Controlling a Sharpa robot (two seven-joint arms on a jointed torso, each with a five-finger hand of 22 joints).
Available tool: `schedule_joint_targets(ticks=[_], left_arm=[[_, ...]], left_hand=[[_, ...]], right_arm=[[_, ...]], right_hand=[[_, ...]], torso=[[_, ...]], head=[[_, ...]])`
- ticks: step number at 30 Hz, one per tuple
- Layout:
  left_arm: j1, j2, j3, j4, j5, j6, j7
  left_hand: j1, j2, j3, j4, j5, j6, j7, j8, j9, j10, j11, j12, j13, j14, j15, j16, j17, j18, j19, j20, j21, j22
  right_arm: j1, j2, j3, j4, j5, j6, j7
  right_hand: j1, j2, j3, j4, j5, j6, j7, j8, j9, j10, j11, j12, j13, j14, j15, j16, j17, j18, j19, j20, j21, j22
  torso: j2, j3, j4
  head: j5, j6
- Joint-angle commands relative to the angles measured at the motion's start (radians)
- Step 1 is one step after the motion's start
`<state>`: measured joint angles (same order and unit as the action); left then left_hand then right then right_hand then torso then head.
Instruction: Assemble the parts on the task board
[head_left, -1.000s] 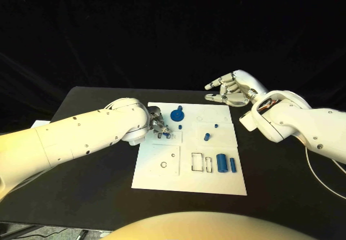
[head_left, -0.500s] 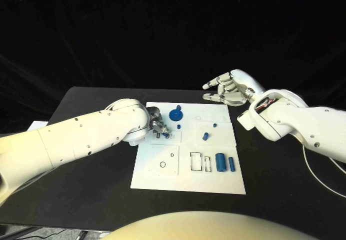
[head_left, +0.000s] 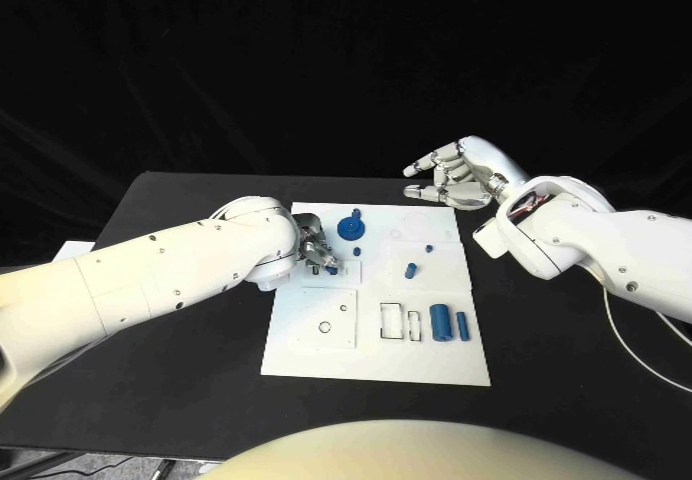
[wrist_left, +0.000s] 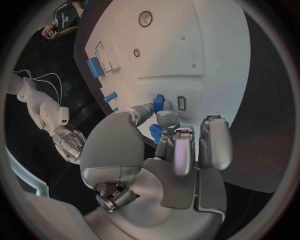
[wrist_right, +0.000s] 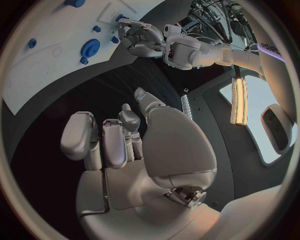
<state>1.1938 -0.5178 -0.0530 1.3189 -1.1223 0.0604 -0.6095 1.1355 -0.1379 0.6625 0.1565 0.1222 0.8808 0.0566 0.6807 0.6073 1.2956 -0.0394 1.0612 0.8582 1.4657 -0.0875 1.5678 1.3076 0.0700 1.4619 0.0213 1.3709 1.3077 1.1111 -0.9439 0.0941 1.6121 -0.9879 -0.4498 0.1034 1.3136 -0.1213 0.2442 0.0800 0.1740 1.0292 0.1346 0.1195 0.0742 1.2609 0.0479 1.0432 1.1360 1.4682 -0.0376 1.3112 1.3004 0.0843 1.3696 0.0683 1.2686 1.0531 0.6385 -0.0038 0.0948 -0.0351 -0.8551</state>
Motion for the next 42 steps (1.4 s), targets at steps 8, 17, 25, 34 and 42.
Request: schedule_joint_targets(ticks=[8, 17, 25, 34, 42], left_arm=[[0.0, 0.004, 0.0, -0.001, 0.001, 0.05, -0.001], [0.0, 0.006, 0.0, -0.003, 0.001, 0.08, -0.012], [0.0, 0.013, 0.0, -0.018, 0.001, 0.099, -0.024], [0.0, 0.031, 0.0, -0.045, 0.006, 0.112, -0.028], [0.0, 0.043, 0.001, -0.059, 0.016, 0.113, -0.029]], left_hand=[[-0.003, 0.01, 0.084, -0.094, 0.002, 0.03, -0.025, 0.008, 0.002, 0.008, 0.0, 0.005, 0.0, 0.105, -0.008, 0.003, 0.263, -0.011, 0.011, -0.006, 0.005, 0.035], [-0.013, 0.008, 0.062, -0.092, 0.0, 0.035, -0.028, 0.009, 0.001, 0.012, -0.002, 0.009, 0.004, 0.105, -0.01, 0.003, 0.263, -0.012, 0.013, -0.008, 0.006, 0.038], [-0.049, 0.016, 0.006, -0.065, 0.001, 0.051, -0.033, 0.005, -0.01, 0.02, -0.006, 0.023, 0.021, 0.105, -0.014, 0.003, 0.263, -0.013, 0.015, -0.011, 0.007, 0.043], [-0.08, 0.032, -0.021, -0.04, 0.003, 0.063, -0.035, -0.001, -0.019, 0.025, -0.007, 0.033, 0.033, 0.105, -0.014, 0.003, 0.263, -0.014, 0.017, -0.012, 0.009, 0.047], [-0.076, 0.05, -0.017, -0.042, 0.006, 0.067, -0.038, -0.004, -0.023, 0.029, -0.01, 0.038, 0.04, 0.105, -0.016, 0.003, 0.263, -0.014, 0.018, -0.013, 0.01, 0.049]], right_arm=[[-0.001, -0.001, 0.0, 0.002, -0.002, 0.019, 0.0], [-0.001, -0.002, 0.0, 0.003, -0.002, 0.02, 0.0], [-0.001, -0.003, 0.0, 0.003, -0.002, 0.023, -0.002], [-0.001, -0.002, 0.0, 0.004, -0.002, 0.021, 0.001], [-0.001, -0.002, 0.0, 0.005, -0.002, 0.024, 0.0]], right_hand=[[-0.006, 0.006, -0.008, 0.002, 0.008, -0.006, 0.002, -0.004, -0.002, -0.008, 0.001, -0.005, -0.002, 0.044, 0.008, -0.003, 0.0, 0.016, -0.002, 0.004, -0.004, -0.001], [-0.006, 0.006, -0.008, 0.002, 0.008, -0.006, 0.002, -0.004, -0.002, -0.008, 0.001, -0.005, -0.002, 0.044, 0.008, -0.003, 0.0, 0.016, -0.002, 0.004, -0.004, -0.001], [-0.006, 0.006, -0.009, 0.002, 0.009, -0.007, 0.002, -0.004, -0.002, -0.01, 0.001, -0.008, -0.004, 0.043, 0.008, -0.005, -0.003, 0.016, -0.003, 0.004, -0.006, -0.004], [-0.006, 0.006, -0.009, 0.002, 0.01, -0.007, 0.002, -0.005, -0.002, -0.01, 0.001, -0.007, -0.003, 0.043, 0.008, -0.005, -0.003, 0.016, -0.003, 0.004, -0.006, -0.005], [-0.006, 0.006, -0.009, 0.002, 0.01, -0.007, 0.002, -0.005, -0.002, -0.01, 0.001, -0.007, -0.003, 0.043, 0.008, -0.005, -0.003, 0.016, -0.003, 0.004, -0.006, -0.005]], torso=[[0.0, -0.0005, -0.0008], [0.0, -0.0008, -0.0005], [0.001, -0.0007, -0.0003], [0.001, -0.001, -0.0006], [0.001, -0.0005, -0.0004]], head=[[-0.002, -0.002], [-0.002, -0.002], [-0.003, -0.002], [-0.003, -0.002], [-0.005, -0.002]])
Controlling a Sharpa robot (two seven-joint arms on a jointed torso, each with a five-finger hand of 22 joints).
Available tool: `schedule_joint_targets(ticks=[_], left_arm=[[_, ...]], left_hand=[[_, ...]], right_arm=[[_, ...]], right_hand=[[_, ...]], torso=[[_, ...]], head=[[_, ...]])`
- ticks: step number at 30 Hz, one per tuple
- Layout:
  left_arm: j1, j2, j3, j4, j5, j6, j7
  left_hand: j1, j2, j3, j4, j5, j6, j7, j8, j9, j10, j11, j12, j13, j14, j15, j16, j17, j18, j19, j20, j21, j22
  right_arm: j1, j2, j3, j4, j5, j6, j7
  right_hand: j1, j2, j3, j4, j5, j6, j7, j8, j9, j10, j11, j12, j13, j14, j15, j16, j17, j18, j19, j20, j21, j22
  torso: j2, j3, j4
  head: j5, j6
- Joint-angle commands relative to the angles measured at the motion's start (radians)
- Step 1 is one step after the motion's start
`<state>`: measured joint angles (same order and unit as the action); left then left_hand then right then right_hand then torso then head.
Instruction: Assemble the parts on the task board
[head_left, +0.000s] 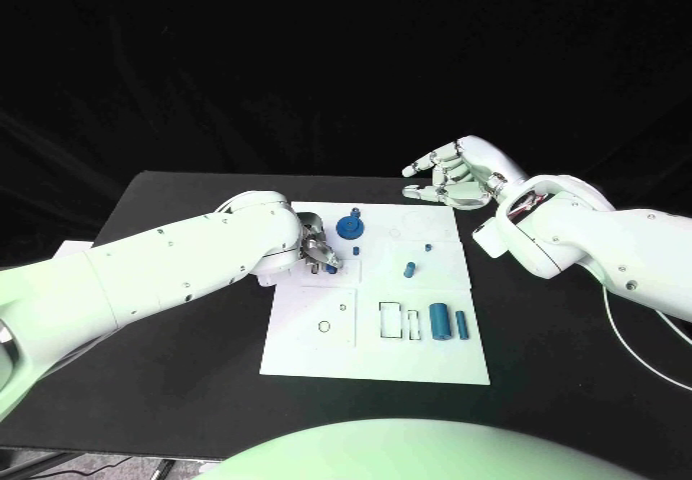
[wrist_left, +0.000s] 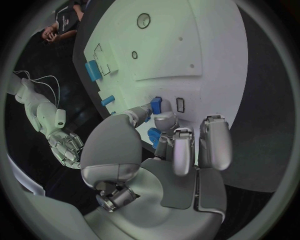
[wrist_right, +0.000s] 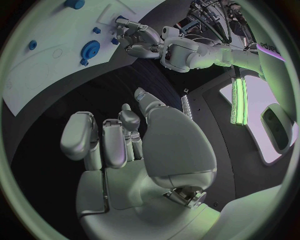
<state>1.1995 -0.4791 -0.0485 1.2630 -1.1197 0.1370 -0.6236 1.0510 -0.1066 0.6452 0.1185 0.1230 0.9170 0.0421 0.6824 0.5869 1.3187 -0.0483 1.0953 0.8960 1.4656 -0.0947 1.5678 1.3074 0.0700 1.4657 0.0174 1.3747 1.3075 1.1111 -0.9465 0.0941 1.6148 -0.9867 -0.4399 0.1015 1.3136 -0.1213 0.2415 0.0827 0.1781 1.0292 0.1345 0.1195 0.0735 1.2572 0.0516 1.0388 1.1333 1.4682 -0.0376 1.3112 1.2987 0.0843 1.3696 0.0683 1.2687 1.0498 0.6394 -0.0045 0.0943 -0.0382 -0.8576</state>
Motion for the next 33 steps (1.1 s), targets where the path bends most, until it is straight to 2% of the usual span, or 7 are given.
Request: schedule_joint_targets(ticks=[1, 8, 11, 13, 17, 29, 33], left_arm=[[-0.005, 0.005, -0.004, -0.005, 0.014, 0.036, -0.015], [-0.005, 0.01, -0.004, -0.012, 0.016, 0.047, -0.016], [-0.005, 0.01, -0.004, -0.015, 0.016, 0.051, -0.016], [-0.005, 0.01, -0.004, -0.018, 0.016, 0.052, -0.016], [-0.005, 0.008, -0.004, -0.022, 0.016, 0.05, -0.017], [-0.005, -0.012, 0.002, -0.015, 0.015, 0.021, -0.016], [-0.003, -0.029, 0.007, 0.006, 0.015, 0.006, -0.015]], left_hand=[[0.012, 0.022, 0.003, -0.008, 0.005, 0.031, -0.024, -0.006, -0.004, 0.006, -0.001, 0.004, 0.003, 0.105, -0.009, 0.003, 0.263, -0.014, 0.014, -0.009, 0.006, 0.049], [0.01, 0.019, -0.001, -0.01, 0.004, 0.033, -0.023, -0.007, -0.005, 0.008, -0.001, 0.006, 0.006, 0.105, -0.009, 0.003, 0.263, -0.014, 0.015, -0.01, 0.007, 0.051], [-0.011, 0.014, -0.018, 0.003, 0.001, 0.04, -0.022, -0.007, -0.007, 0.012, 0.0, 0.011, 0.012, 0.105, -0.008, 0.003, 0.263, -0.015, 0.016, -0.009, 0.008, 0.053], [-0.061, -0.001, -0.064, 0.041, -0.005, 0.052, -0.02, -0.006, -0.01, 0.016, 0.003, 0.015, 0.016, 0.105, -0.005, 0.003, 0.263, -0.015, 0.016, -0.008, 0.009, 0.055], [-0.112, -0.015, -0.142, 0.084, -0.006, 0.064, -0.022, -0.009, -0.018, 0.019, 0.001, 0.018, 0.019, 0.105, -0.006, 0.003, 0.263, -0.016, 0.018, -0.008, 0.011, 0.059], [-0.133, -0.015, -0.341, 0.165, -0.008, 0.077, -0.028, -0.02, -0.038, 0.025, -0.004, 0.021, 0.028, 0.105, -0.012, 0.003, 0.263, -0.017, 0.022, -0.013, 0.014, 0.069], [-0.13, -0.008, -0.376, 0.17, -0.012, 0.078, -0.029, -0.021, -0.041, 0.025, -0.005, 0.021, 0.028, 0.105, -0.013, 0.003, 0.263, -0.018, 0.023, -0.014, 0.014, 0.07]], right_arm=[[-0.001, 0.0, 0.0, 0.002, -0.003, 0.014, 0.002], [-0.001, -0.001, 0.0, 0.002, -0.003, 0.017, 0.001], [-0.001, -0.001, 0.0, 0.002, -0.003, 0.018, 0.0], [-0.001, -0.001, 0.0, 0.002, -0.003, 0.018, 0.001], [-0.001, -0.002, 0.0, 0.002, -0.003, 0.018, 0.001], [-0.001, -0.003, 0.0, 0.0, -0.002, 0.017, 0.001], [-0.001, -0.003, 0.0, -0.001, -0.002, 0.015, 0.002]], right_hand=[[-0.006, 0.006, -0.006, 0.0, 0.005, -0.007, 0.003, -0.005, -0.001, -0.006, -0.003, -0.002, 0.0, 0.043, 0.008, -0.005, -0.001, 0.016, -0.003, 0.004, -0.006, -0.001], [-0.006, 0.006, -0.006, 0.0, 0.005, -0.007, 0.003, -0.005, -0.001, -0.006, -0.003, -0.002, 0.0, 0.043, 0.008, -0.005, -0.001, 0.016, -0.003, 0.004, -0.006, -0.001], [-0.006, 0.006, -0.006, 0.0, 0.005, -0.007, 0.003, -0.005, -0.001, -0.006, -0.003, -0.002, 0.0, 0.043, 0.008, -0.005, -0.001, 0.016, -0.003, 0.004, -0.006, -0.001], [-0.007, 0.006, -0.008, 0.001, 0.006, -0.007, 0.003, -0.004, -0.001, -0.008, -0.003, -0.004, -0.002, 0.043, 0.008, -0.007, -0.002, 0.017, -0.004, 0.004, -0.007, -0.003], [-0.008, 0.006, -0.011, 0.002, 0.006, -0.007, 0.003, -0.004, -0.001, -0.008, -0.003, -0.005, -0.002, 0.043, 0.008, -0.007, -0.002, 0.016, -0.004, 0.004, -0.007, -0.003], [-0.014, 0.005, -0.02, 0.007, -0.001, -0.007, 0.002, -0.004, -0.001, -0.009, -0.003, -0.006, -0.004, 0.044, 0.008, -0.009, -0.003, 0.017, -0.004, 0.004, -0.01, -0.006], [-0.014, 0.005, -0.02, 0.008, -0.002, -0.008, 0.002, -0.004, -0.001, -0.011, -0.002, -0.008, -0.005, 0.044, 0.008, -0.009, -0.003, 0.017, -0.005, 0.004, -0.012, -0.009]], torso=[[0.001, 0.0003, 0.0], [0.0, 0.0003, 0.0007], [0.0, 0.0003, 0.0007], [0.0, 0.0007, 0.0008], [0.0, 0.0005, 0.0007], [-0.001, -0.0007, 0.0005], [0.0, -0.0009, 0.0014]], head=[[-0.001, -0.001], [-0.003, -0.001], [-0.003, -0.001], [-0.003, -0.001], [-0.003, -0.001], [-0.006, 0.002], [-0.006, 0.004]])
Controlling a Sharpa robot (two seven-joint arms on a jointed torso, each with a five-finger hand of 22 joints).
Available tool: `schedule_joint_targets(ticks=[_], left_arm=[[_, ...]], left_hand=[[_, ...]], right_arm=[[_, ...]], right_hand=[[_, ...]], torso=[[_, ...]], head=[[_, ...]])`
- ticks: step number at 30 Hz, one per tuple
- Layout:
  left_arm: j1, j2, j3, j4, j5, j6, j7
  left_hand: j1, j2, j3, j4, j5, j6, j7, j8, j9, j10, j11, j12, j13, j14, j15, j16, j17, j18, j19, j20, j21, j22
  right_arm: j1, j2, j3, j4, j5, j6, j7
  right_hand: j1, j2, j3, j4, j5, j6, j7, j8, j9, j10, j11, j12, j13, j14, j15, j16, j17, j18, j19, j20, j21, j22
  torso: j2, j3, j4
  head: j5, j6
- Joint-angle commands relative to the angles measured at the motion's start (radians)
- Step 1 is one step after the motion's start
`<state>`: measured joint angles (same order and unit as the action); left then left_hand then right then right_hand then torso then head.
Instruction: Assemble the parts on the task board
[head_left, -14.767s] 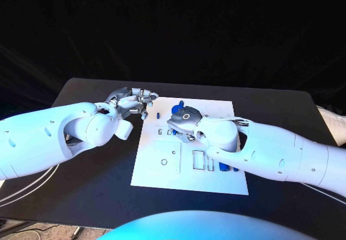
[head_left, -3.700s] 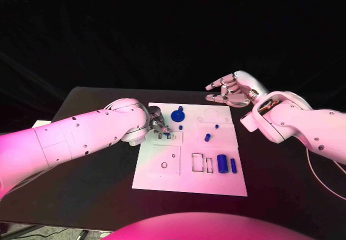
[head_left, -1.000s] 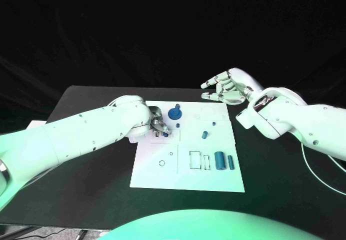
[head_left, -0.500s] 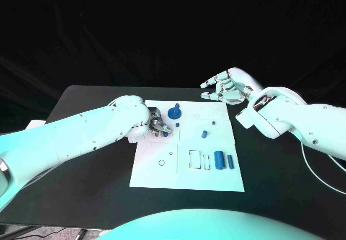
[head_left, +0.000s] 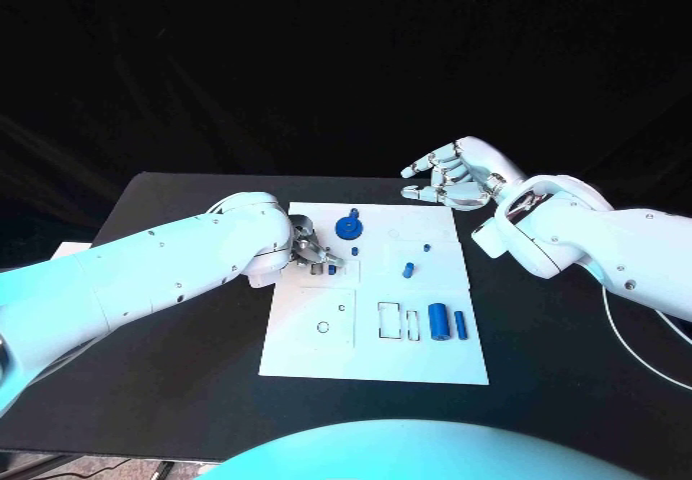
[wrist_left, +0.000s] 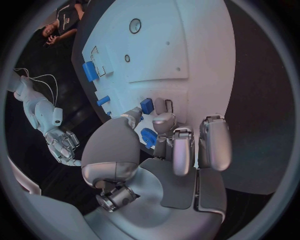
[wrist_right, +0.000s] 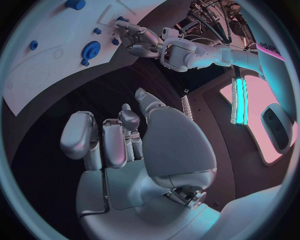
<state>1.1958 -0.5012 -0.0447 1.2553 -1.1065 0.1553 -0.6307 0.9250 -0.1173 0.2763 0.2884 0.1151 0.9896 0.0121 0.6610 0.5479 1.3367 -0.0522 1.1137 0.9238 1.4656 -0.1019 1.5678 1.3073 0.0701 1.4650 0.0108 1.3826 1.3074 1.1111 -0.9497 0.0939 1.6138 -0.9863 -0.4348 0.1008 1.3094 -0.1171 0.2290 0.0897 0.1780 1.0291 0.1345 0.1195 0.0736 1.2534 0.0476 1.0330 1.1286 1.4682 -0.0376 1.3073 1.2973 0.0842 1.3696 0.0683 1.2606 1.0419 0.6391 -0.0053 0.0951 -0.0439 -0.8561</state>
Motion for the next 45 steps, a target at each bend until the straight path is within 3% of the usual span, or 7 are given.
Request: schedule_joint_targets(ticks=[1, 6, 10, 20, 23, 33, 45], left_arm=[[0.001, -0.011, 0.008, 0.02, 0.003, -0.016, -0.007], [0.014, -0.038, 0.032, 0.054, 0.041, -0.031, 0.002], [0.039, -0.06, 0.053, 0.076, 0.073, -0.033, 0.014], [0.108, -0.065, 0.08, -0.004, 0.079, 0.103, 0.005], [0.119, -0.038, 0.078, -0.072, 0.065, 0.131, 0.012], [0.124, 0.07, 0.038, -0.272, 0.032, 0.186, 0.052], [0.1, 0.133, 0.024, -0.361, 0.024, 0.194, 0.084]], left_hand=[[-0.002, 0.006, -0.018, 0.0, -0.004, 0.005, 0.001, 0.0, -0.002, 0.007, -0.001, 0.001, -0.001, 0.105, -0.006, 0.003, 0.263, -0.017, 0.023, -0.007, 0.005, 0.069], [0.014, 0.008, -0.061, -0.001, -0.002, -0.011, 0.006, -0.005, -0.007, -0.015, 0.002, -0.027, -0.035, 0.105, -0.004, 0.003, 0.263, -0.013, 0.016, -0.007, -0.011, 0.056], [0.075, -0.029, -0.13, -0.009, 0.0, -0.073, 0.031, -0.045, -0.031, -0.072, 0.024, -0.09, -0.119, 0.105, 0.011, 0.003, 0.263, -0.011, 0.01, 0.004, -0.025, 0.044], [0.151, 0.016, -0.214, -0.005, 0.004, -0.09, 0.051, -0.074, -0.068, -0.127, 0.041, -0.143, -0.197, 0.105, 0.029, 0.003, 0.263, -0.001, -0.007, 0.022, -0.063, 0.014], [0.176, 0.031, -0.221, -0.005, 0.005, -0.095, 0.054, -0.079, -0.076, -0.141, 0.045, -0.156, -0.216, 0.105, 0.031, 0.003, 0.263, 0.0, -0.011, 0.025, -0.071, 0.008], [0.194, 0.049, -0.23, -0.003, 0.006, -0.099, 0.058, -0.084, -0.084, -0.147, 0.048, -0.156, -0.22, 0.105, 0.034, 0.003, 0.263, 0.0, -0.011, 0.028, -0.073, 0.009], [0.196, 0.072, -0.241, 0.001, 0.004, -0.089, 0.056, -0.08, -0.088, -0.138, 0.047, -0.139, -0.206, 0.105, 0.034, 0.003, 0.263, -0.002, -0.006, 0.029, -0.063, 0.02]], right_arm=[[-0.001, 0.0, 0.0, -0.001, -0.002, 0.009, 0.003], [-0.001, 0.001, 0.0, -0.006, -0.002, 0.008, 0.003], [-0.002, 0.003, 0.0, -0.014, -0.002, 0.006, 0.002], [-0.005, 0.007, 0.0, -0.032, 0.0, 0.004, 0.0], [-0.006, 0.006, 0.0, -0.034, 0.001, 0.004, -0.002], [-0.006, 0.011, 0.0, -0.035, 0.001, 0.003, -0.003], [-0.007, 0.016, 0.0, -0.036, 0.001, 0.005, -0.003]], right_hand=[[-0.01, 0.001, -0.008, 0.001, -0.001, -0.008, 0.002, -0.004, -0.001, -0.007, 0.001, -0.003, -0.001, 0.043, 0.008, -0.005, -0.002, 0.017, -0.005, 0.004, -0.004, -0.001], [-0.01, 0.001, -0.008, 0.001, -0.001, -0.008, 0.002, -0.004, -0.001, -0.007, 0.001, -0.003, -0.001, 0.043, 0.008, -0.005, -0.002, 0.017, -0.005, 0.004, -0.004, -0.001], [-0.011, 0.001, -0.01, 0.002, -0.002, -0.01, 0.003, -0.005, -0.002, -0.009, 0.002, -0.004, -0.002, 0.044, 0.008, -0.005, -0.002, 0.018, -0.005, 0.004, -0.005, -0.003], [-0.009, 0.002, -0.012, 0.002, -0.001, -0.013, 0.003, -0.007, -0.002, -0.009, 0.002, -0.004, -0.002, 0.044, 0.008, -0.006, -0.002, 0.018, -0.005, 0.004, -0.006, -0.003], [-0.009, 0.002, -0.012, 0.002, -0.001, -0.013, 0.003, -0.007, -0.002, -0.009, 0.002, -0.004, -0.002, 0.044, 0.008, -0.006, -0.002, 0.018, -0.005, 0.004, -0.006, -0.003], [-0.008, 0.004, -0.012, 0.002, 0.001, -0.014, 0.003, -0.007, -0.003, -0.008, 0.002, -0.002, -0.001, 0.044, 0.008, -0.006, -0.002, 0.018, -0.005, 0.004, -0.006, -0.003], [-0.006, 0.005, -0.012, 0.002, 0.003, -0.014, 0.003, -0.008, -0.003, -0.008, 0.002, -0.002, -0.001, 0.044, 0.008, -0.007, -0.002, 0.018, -0.005, 0.004, -0.006, -0.003]], torso=[[0.0, -0.0004, 0.0005], [-0.001, 0.0004, 0.0003], [0.0, 0.0014, 0.0007], [0.001, 0.0015, 0.0008], [0.001, 0.0002, 0.0012], [0.008, -0.0055, -0.0033], [0.011, -0.0073, -0.0039]], head=[[0.0, 0.003], [0.0, 0.005], [0.002, 0.009], [0.002, 0.02], [-0.001, 0.023], [0.007, 0.029], [0.01, 0.031]])
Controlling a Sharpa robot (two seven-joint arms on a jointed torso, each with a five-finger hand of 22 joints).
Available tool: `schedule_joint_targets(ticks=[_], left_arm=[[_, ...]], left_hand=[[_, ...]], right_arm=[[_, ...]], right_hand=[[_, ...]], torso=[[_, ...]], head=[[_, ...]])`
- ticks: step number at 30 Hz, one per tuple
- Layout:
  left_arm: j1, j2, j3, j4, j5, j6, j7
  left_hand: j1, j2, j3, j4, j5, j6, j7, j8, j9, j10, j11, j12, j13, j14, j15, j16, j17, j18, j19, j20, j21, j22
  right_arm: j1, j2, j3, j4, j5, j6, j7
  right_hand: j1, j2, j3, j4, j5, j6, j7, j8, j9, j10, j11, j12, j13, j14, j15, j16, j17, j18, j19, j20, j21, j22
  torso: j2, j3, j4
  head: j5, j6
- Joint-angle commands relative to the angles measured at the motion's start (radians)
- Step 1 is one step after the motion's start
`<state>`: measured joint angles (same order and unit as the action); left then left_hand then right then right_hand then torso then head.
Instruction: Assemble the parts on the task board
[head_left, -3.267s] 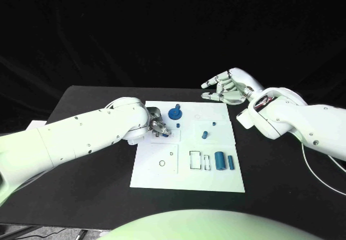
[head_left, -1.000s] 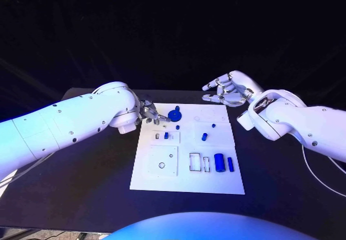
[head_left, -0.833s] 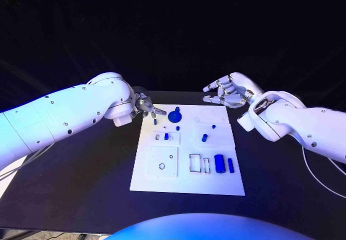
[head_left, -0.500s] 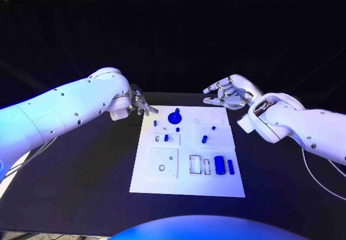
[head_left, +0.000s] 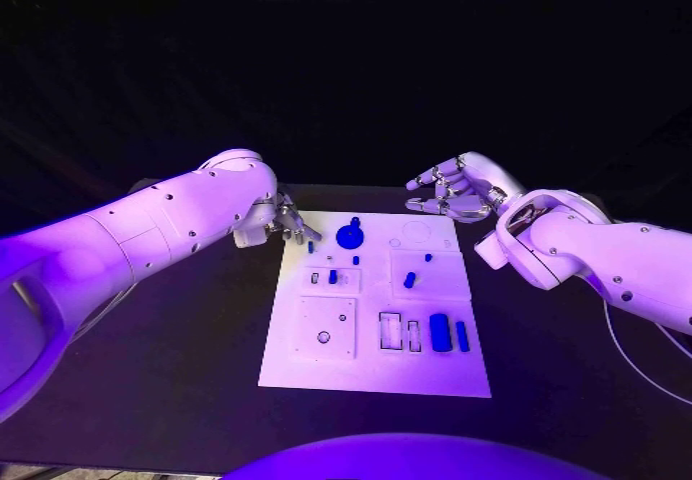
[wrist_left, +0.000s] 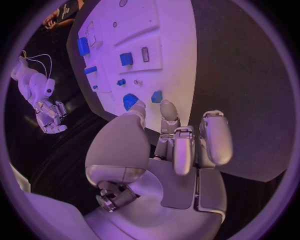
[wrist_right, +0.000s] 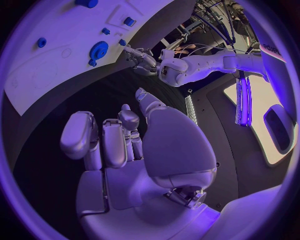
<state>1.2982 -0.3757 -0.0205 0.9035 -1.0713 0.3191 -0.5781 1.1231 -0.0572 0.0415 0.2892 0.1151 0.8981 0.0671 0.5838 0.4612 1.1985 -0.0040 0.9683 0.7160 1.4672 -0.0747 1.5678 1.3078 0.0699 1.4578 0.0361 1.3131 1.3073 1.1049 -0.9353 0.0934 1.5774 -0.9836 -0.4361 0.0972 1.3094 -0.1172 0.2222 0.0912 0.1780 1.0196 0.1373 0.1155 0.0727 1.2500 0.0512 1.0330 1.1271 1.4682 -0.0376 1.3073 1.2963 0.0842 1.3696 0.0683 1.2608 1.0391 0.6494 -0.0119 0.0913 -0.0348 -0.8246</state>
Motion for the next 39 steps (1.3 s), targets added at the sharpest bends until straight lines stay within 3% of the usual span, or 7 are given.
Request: schedule_joint_targets(ticks=[1, 5, 12, 23, 39], left_arm=[[-0.006, 0.012, 0.0, -0.015, -0.011, 0.033, 0.032], [-0.017, 0.029, 0.0, -0.038, -0.012, 0.044, 0.034], [-0.025, 0.042, 0.0, -0.051, -0.014, 0.036, 0.036], [-0.027, 0.051, 0.001, -0.068, -0.038, 0.02, 0.035], [-0.027, 0.052, 0.001, -0.074, -0.047, 0.003, 0.035]], left_hand=[[-0.001, 0.014, -0.007, 0.0, 0.004, 0.004, 0.0, -0.002, -0.002, 0.002, -0.001, 0.008, 0.003, 0.104, 0.007, 0.003, 0.263, -0.002, 0.002, 0.004, 0.007, 0.02], [0.0, 0.021, -0.009, 0.0, 0.005, 0.007, -0.001, 0.0, -0.002, 0.003, -0.002, 0.01, 0.005, 0.104, 0.006, 0.003, 0.263, -0.002, 0.003, 0.004, 0.008, 0.022], [0.008, 0.033, -0.014, -0.003, 0.007, 0.016, -0.004, 0.007, -0.001, 0.017, -0.005, 0.031, 0.029, 0.104, 0.004, 0.003, 0.263, -0.003, 0.005, 0.002, 0.011, 0.025], [0.029, 0.05, -0.013, -0.006, 0.009, 0.021, -0.008, 0.017, 0.003, 0.02, -0.009, 0.038, 0.033, 0.104, 0.001, 0.003, 0.263, -0.003, 0.006, 0.0, 0.012, 0.027], [0.034, 0.051, -0.015, -0.006, 0.008, 0.026, -0.01, 0.025, 0.007, 0.023, -0.01, 0.043, 0.038, 0.104, 0.0, 0.003, 0.263, -0.004, 0.007, -0.001, 0.013, 0.03]], right_arm=[[-0.001, 0.002, 0.0, 0.0, -0.002, 0.006, 0.001], [-0.001, 0.004, 0.0, -0.001, -0.002, 0.007, 0.001], [-0.001, 0.007, 0.0, -0.004, -0.002, 0.01, 0.002], [-0.002, 0.008, 0.0, -0.004, -0.002, 0.013, 0.002], [-0.002, 0.01, 0.0, -0.008, -0.002, 0.015, 0.001]], right_hand=[[-0.006, 0.005, -0.006, 0.0, 0.003, -0.005, 0.0, -0.004, -0.002, -0.005, -0.002, -0.002, 0.001, 0.044, 0.008, -0.007, -0.001, 0.018, -0.005, 0.004, -0.006, 0.0], [-0.006, 0.005, -0.006, 0.0, 0.003, -0.005, 0.0, -0.004, -0.002, -0.005, -0.002, -0.002, 0.001, 0.044, 0.008, -0.007, -0.001, 0.018, -0.005, 0.004, -0.006, 0.0], [-0.005, 0.007, -0.006, 0.001, 0.004, -0.005, 0.0, -0.004, -0.002, -0.005, -0.002, -0.001, 0.001, 0.044, 0.008, -0.007, -0.001, 0.018, -0.004, 0.004, -0.006, 0.0], [-0.005, 0.007, -0.006, 0.001, 0.004, -0.005, 0.001, -0.004, -0.001, -0.004, -0.002, -0.001, 0.001, 0.044, 0.008, -0.007, -0.002, 0.018, -0.004, 0.004, -0.006, -0.001], [-0.006, 0.008, -0.007, 0.002, 0.004, -0.004, 0.001, -0.003, -0.001, -0.004, -0.002, 0.0, 0.003, 0.044, 0.008, -0.007, -0.001, 0.017, -0.004, 0.004, -0.006, 0.0]], torso=[[0.0, -0.0006, -0.0001], [0.001, -0.0005, -0.0016], [0.0, 0.0005, -0.0018], [0.0, 0.0006, -0.0008], [0.0, 0.0004, 0.0]], head=[[0.001, -0.001], [0.003, -0.001], [0.004, -0.001], [0.003, -0.001], [0.001, -0.004]])
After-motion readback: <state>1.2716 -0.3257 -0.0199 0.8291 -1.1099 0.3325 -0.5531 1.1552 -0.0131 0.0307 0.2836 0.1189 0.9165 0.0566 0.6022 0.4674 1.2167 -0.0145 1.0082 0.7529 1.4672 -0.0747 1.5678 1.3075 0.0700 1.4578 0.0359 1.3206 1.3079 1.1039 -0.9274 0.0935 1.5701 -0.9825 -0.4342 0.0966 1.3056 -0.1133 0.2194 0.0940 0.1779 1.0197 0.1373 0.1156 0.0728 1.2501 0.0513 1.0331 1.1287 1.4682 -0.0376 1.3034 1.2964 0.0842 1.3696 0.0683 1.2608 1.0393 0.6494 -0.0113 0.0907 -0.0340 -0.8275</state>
